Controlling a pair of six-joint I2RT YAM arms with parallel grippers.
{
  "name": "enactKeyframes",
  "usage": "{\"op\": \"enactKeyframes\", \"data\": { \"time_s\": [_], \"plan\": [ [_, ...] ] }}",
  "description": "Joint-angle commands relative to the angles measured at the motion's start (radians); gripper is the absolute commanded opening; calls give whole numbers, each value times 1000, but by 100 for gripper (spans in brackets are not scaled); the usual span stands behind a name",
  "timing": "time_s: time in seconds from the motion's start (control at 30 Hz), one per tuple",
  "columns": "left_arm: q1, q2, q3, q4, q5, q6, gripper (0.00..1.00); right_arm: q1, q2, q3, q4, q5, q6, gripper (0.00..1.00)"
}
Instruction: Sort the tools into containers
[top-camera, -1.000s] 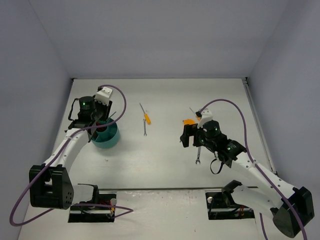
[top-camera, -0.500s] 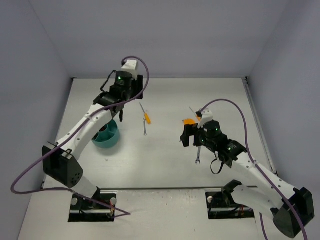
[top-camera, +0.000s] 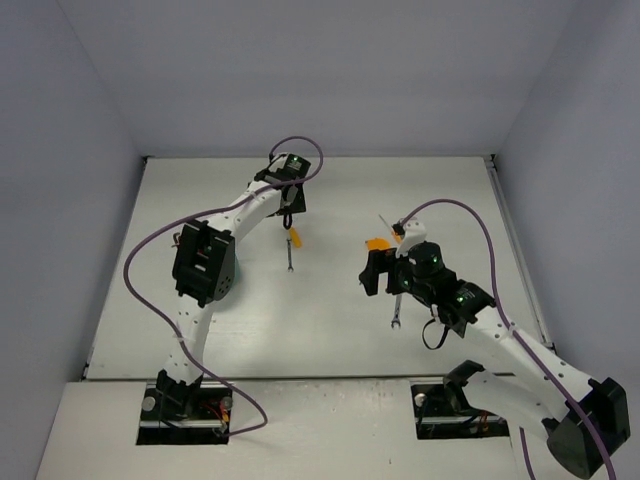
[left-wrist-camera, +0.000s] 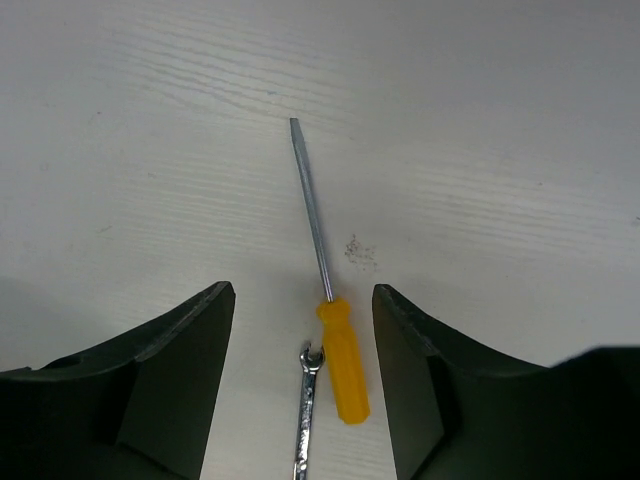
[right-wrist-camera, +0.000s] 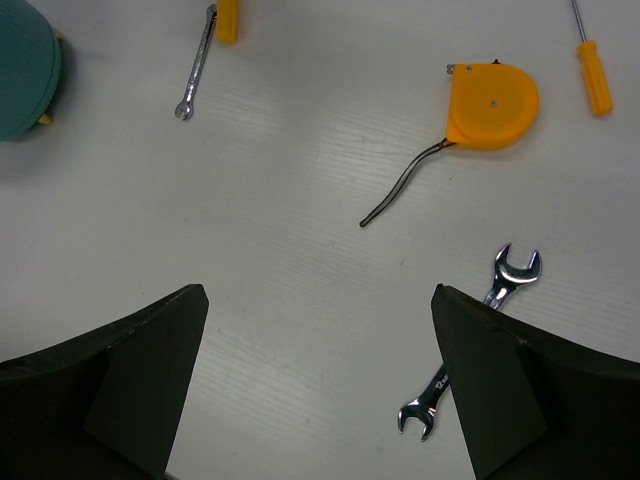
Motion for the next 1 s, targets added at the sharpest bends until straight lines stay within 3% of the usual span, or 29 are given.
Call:
{"op": "enactKeyframes", "data": {
  "time_s": [0.0, 0.2, 0.6, 0.8, 0.97],
  "plan": [
    [52, 5, 118, -30, 39, -94, 50, -6, -10, -1, 40, -23, 10, 92],
    [64, 123, 212, -54, 76, -106, 43, -6, 8, -5, 42, -25, 2, 92],
    [56, 186, 218, -54, 91, -107, 32, -6, 27, -8, 42, -23, -2, 93],
    [42, 183, 160, -60, 100, -92, 0, -6, 8, -12, 42, -25, -1, 93],
    [19, 151, 205, -49, 116, 27, 0, -6, 15, -12, 43, -24, -2, 93]
  ]
}}
